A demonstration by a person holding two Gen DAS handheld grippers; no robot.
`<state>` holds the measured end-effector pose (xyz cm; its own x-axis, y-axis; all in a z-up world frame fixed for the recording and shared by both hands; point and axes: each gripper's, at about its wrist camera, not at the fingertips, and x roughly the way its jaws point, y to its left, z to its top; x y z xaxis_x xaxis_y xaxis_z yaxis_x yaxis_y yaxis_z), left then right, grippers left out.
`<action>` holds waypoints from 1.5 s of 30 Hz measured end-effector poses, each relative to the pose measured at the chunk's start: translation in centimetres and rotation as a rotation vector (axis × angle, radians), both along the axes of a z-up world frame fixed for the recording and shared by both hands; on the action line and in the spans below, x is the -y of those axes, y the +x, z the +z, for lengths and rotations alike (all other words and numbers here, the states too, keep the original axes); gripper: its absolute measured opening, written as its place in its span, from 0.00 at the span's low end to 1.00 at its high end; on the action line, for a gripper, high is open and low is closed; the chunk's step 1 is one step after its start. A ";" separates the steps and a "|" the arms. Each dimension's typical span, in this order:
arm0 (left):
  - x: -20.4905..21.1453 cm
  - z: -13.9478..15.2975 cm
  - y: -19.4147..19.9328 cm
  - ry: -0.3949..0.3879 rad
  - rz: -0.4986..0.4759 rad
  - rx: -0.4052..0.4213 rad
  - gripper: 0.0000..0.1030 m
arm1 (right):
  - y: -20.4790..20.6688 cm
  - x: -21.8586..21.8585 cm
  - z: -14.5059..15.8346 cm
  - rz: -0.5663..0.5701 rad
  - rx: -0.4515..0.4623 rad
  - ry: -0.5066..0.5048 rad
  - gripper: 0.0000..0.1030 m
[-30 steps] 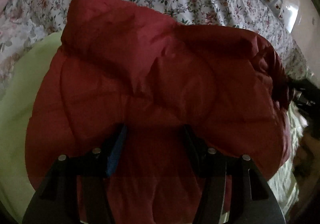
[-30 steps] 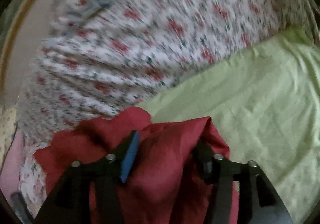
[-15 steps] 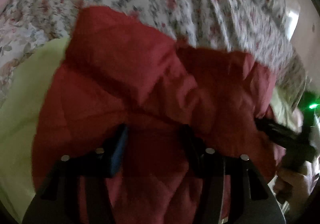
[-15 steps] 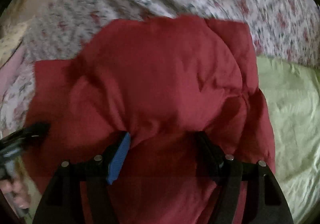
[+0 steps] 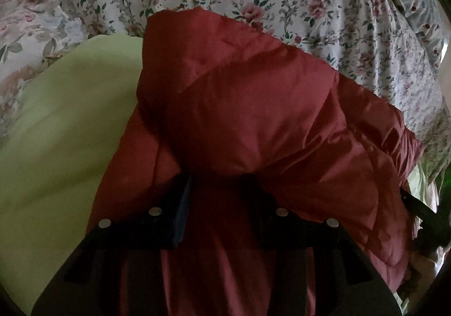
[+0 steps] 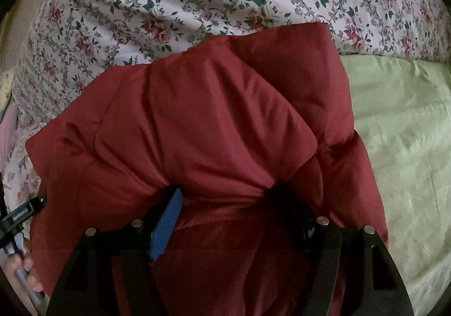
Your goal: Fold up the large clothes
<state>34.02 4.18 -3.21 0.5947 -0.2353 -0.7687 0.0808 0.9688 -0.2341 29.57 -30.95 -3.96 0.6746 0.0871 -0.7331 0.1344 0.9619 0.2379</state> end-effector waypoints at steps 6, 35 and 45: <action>0.1 0.1 -0.4 0.002 -0.004 -0.002 0.36 | 0.1 0.1 0.0 0.000 0.005 0.012 0.68; -7.1 2.2 -6.5 -0.158 0.011 0.080 0.66 | -11.3 7.3 2.2 -0.088 0.065 0.158 0.83; -10.0 -1.5 -5.0 -0.407 0.036 -0.045 0.76 | -10.7 7.9 1.1 -0.080 0.040 0.230 0.83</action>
